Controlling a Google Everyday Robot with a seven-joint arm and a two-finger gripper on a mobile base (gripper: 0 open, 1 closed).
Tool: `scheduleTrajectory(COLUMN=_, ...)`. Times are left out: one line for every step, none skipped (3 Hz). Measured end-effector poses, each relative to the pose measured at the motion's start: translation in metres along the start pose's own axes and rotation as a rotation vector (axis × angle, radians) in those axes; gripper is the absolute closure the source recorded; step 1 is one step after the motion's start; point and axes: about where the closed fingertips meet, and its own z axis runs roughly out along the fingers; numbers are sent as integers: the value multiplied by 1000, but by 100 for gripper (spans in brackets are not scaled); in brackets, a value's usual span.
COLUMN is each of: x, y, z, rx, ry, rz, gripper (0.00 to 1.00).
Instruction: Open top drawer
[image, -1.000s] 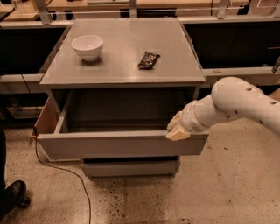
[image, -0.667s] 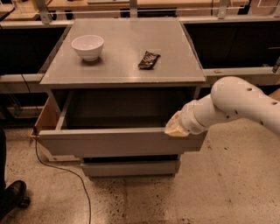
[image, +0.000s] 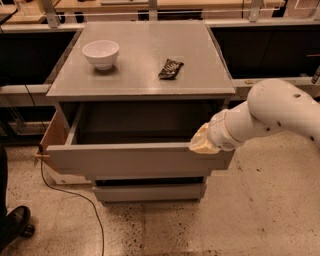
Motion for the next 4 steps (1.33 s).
scheduleTrajectory(x=0, y=-16, z=-6, rx=30, ry=2, rz=-11, gripper=100)
scheduleTrajectory(x=8, y=-43, z=6, rx=52, ry=-5, rz=-3, gripper=100)
scheduleTrajectory(x=20, y=-68, z=31, rx=55, ry=-14, rz=15, gripper=100)
scheduleTrajectory(x=35, y=-87, z=59, rx=39, ry=-13, rz=30, gripper=100)
